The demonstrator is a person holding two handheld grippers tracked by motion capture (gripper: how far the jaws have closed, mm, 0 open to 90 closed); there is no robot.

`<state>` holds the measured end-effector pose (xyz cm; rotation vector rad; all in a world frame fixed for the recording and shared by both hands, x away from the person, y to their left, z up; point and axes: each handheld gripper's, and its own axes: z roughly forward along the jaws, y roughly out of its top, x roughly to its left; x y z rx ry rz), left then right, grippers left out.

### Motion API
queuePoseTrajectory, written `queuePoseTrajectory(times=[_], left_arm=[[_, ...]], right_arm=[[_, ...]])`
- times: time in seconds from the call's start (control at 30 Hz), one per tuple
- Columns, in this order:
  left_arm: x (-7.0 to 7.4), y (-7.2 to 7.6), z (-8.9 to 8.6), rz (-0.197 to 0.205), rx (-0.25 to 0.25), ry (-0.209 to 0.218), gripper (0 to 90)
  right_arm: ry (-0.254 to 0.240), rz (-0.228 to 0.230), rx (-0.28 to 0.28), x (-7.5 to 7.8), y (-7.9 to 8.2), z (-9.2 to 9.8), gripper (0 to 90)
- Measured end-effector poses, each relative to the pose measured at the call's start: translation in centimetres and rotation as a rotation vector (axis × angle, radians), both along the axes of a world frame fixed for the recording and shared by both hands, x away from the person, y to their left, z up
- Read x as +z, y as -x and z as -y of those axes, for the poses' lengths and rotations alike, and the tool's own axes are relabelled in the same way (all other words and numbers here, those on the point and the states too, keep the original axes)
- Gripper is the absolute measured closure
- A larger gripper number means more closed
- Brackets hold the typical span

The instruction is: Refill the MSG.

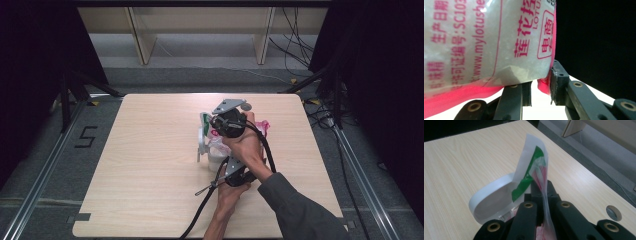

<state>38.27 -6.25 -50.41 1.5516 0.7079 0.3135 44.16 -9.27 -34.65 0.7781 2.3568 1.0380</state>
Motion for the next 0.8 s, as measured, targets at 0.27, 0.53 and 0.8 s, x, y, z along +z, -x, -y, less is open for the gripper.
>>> queuePoseTrajectory(times=[0.27, 0.53, 0.8], left_arm=[[0.05, -0.06, 0.01, 0.000, 0.001, 0.002, 73.6], [0.09, -0.11, 0.01, 0.001, 0.000, 0.000, 73.6], [0.11, -0.08, 0.04, -0.001, -0.001, 0.000, 73.5]], right_arm=[[-0.004, -0.011, -0.010, -0.14, 0.08, -0.19, 89.8], [0.014, 0.005, 0.010, -0.13, -0.08, -0.22, 89.8], [0.003, -0.018, 0.003, -0.07, -0.01, -0.16, 89.9]])
